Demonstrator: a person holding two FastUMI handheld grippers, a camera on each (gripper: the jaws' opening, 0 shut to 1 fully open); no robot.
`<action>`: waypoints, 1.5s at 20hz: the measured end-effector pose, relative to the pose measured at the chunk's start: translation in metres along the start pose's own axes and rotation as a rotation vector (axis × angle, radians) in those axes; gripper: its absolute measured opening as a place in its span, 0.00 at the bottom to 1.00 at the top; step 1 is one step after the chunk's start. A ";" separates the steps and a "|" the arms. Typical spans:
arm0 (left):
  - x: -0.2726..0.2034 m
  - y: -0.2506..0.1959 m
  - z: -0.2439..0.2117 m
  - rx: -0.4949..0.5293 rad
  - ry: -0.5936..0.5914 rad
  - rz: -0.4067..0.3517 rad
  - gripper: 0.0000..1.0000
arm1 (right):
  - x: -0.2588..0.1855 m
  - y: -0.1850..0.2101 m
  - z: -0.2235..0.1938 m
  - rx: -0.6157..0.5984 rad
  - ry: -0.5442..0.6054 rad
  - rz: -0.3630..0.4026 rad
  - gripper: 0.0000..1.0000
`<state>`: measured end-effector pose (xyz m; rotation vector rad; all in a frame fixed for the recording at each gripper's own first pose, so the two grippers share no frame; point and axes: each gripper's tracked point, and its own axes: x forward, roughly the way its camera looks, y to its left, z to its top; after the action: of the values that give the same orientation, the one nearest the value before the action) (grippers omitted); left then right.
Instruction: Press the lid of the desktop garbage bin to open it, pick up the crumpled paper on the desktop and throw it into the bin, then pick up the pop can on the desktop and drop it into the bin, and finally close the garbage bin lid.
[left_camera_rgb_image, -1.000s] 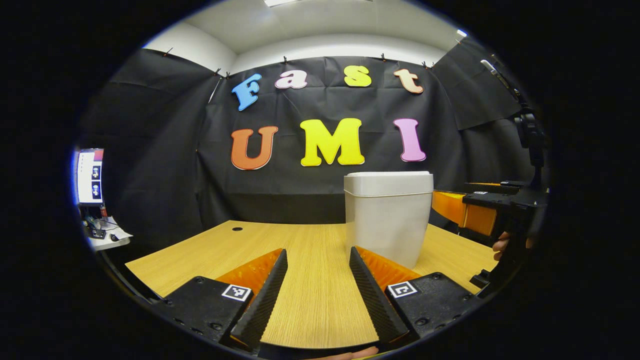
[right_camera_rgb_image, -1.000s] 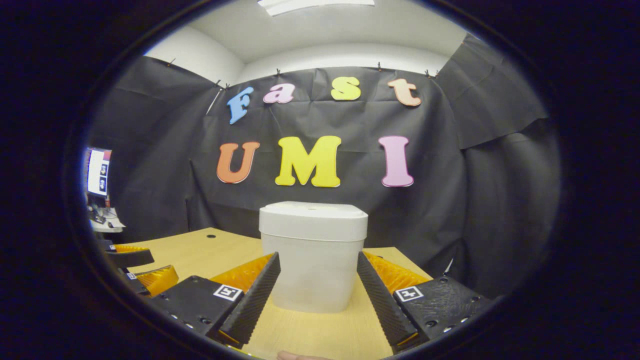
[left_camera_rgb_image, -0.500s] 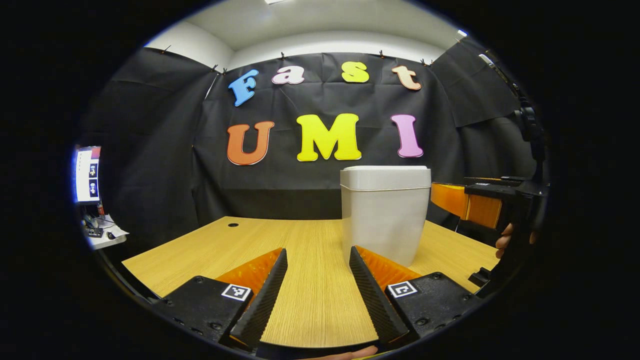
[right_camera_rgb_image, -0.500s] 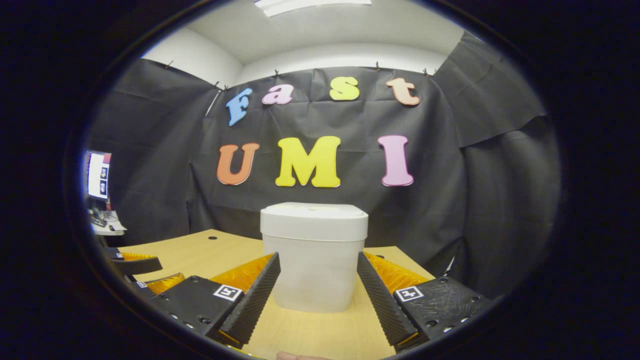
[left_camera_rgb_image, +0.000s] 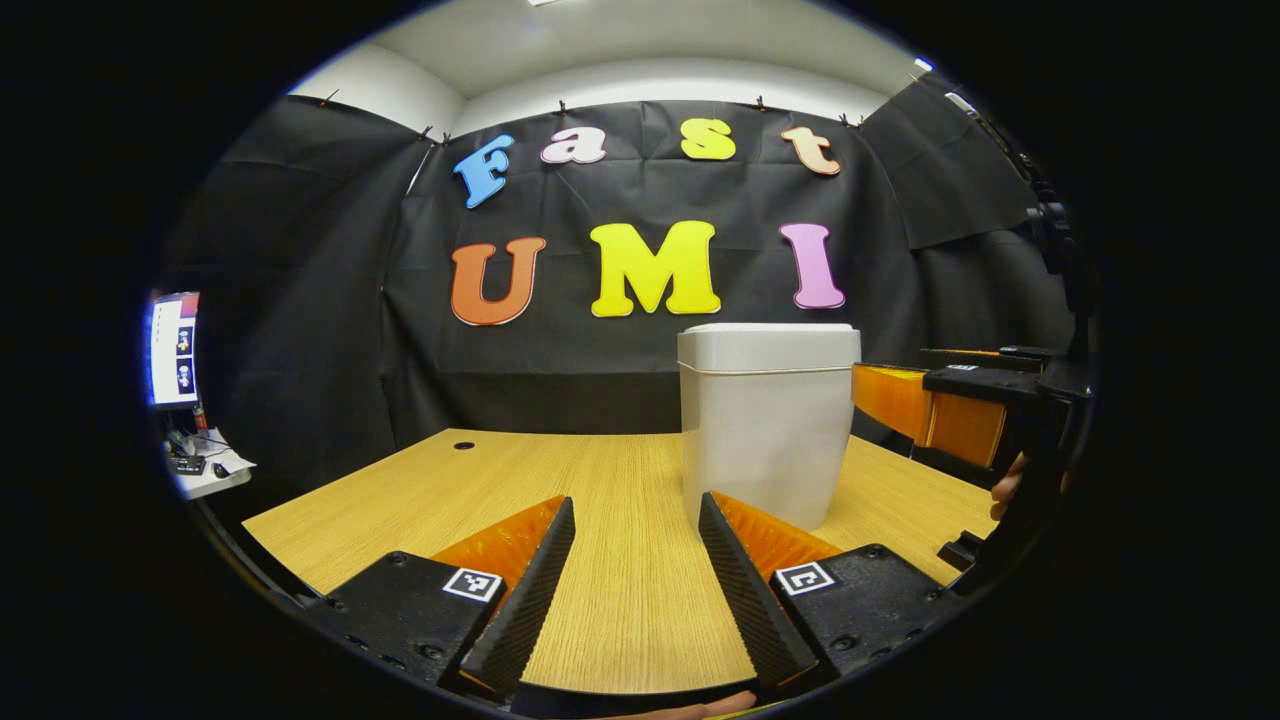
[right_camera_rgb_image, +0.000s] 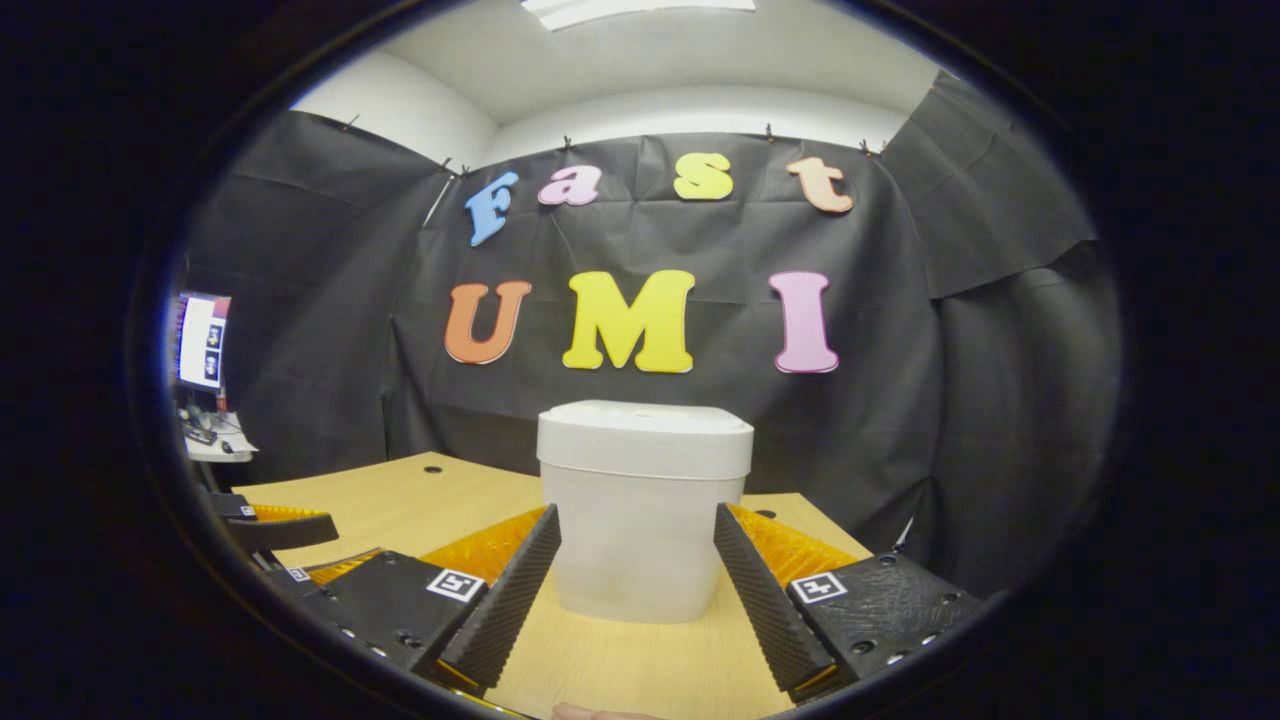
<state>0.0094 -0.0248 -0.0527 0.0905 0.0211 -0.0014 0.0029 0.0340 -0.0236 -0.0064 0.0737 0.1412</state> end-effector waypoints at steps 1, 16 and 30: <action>0.000 -0.001 0.000 0.002 -0.001 -0.003 0.84 | 0.000 0.000 0.000 0.001 0.001 0.000 0.95; 0.003 -0.006 -0.007 0.000 0.015 -0.004 0.84 | 0.000 0.002 -0.002 -0.009 0.002 0.002 0.98; 0.011 -0.014 -0.012 0.016 0.019 0.001 0.84 | 0.006 -0.032 0.006 0.011 -0.022 -0.013 0.95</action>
<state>0.0200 -0.0372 -0.0657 0.1062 0.0402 0.0001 0.0142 0.0036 -0.0182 0.0059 0.0527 0.1275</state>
